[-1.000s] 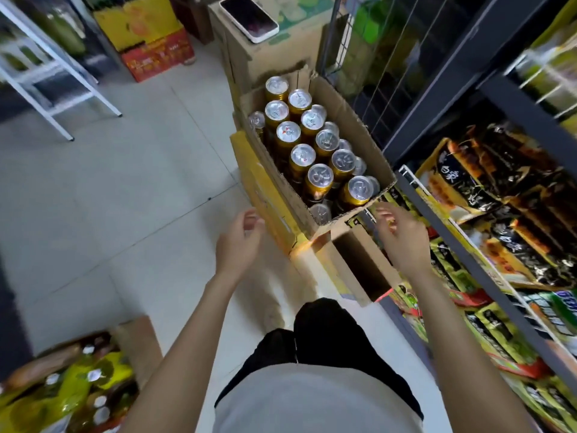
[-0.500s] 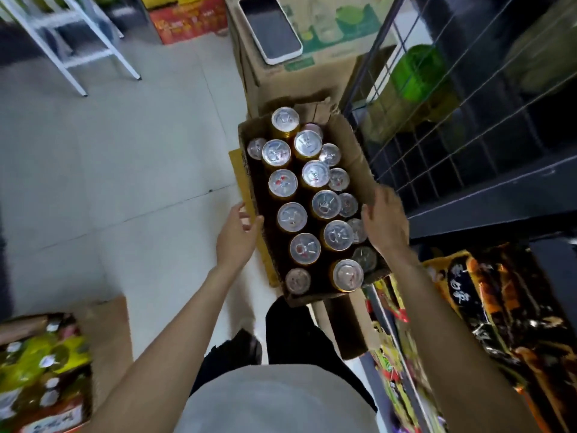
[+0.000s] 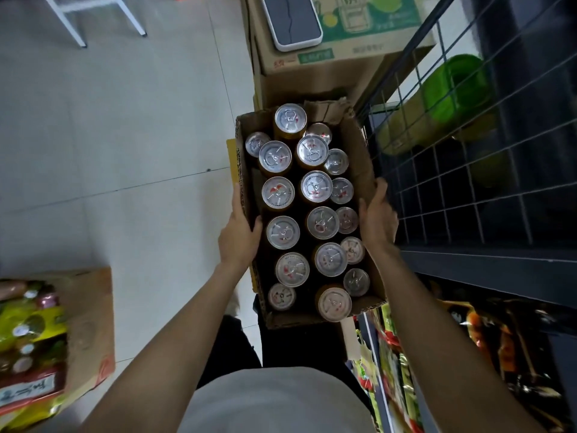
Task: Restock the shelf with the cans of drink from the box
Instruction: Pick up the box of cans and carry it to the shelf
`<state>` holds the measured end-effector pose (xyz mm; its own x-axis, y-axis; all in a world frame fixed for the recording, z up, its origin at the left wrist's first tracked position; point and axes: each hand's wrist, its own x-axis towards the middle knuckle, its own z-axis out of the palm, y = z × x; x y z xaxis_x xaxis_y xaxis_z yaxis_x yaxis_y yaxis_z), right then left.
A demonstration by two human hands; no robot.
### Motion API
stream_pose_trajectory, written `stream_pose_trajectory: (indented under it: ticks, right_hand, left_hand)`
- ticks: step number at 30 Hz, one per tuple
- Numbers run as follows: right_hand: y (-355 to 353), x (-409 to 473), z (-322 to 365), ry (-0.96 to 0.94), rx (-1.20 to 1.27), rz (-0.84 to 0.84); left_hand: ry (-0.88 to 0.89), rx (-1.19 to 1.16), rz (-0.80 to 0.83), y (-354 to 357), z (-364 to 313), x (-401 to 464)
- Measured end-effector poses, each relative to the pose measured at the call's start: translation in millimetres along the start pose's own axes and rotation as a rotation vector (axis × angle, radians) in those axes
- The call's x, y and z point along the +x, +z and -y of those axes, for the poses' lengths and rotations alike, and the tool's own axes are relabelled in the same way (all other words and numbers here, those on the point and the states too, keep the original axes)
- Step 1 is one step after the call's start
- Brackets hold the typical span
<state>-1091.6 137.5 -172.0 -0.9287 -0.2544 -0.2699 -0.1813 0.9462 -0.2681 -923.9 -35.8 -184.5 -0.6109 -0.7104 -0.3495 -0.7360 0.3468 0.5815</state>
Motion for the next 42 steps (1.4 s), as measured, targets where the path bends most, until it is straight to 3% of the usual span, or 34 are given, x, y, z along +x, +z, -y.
stream_pose_trajectory:
  ticks: [6,10,18,29,42]
  right_hand:
    - [6,7,2,0.05,-0.013,0.005]
    - [3,14,0,0.021,-0.029,0.05]
    - [1,10,-4,-0.058,0.037,0.135]
    - [-11,1,-5,-0.091,0.174,0.098]
    - [-25,-53,46,-0.167,0.213,0.15]
  left_hand:
    - [-0.041,0.072,0.056,-2,4,6]
    - [0.02,0.098,0.133,-9,7,13]
    - [0.045,0.068,0.086,-7,5,9]
    - [0.053,0.03,0.14,-24,3,11]
    - [0.044,0.081,0.182,-106,33,-15]
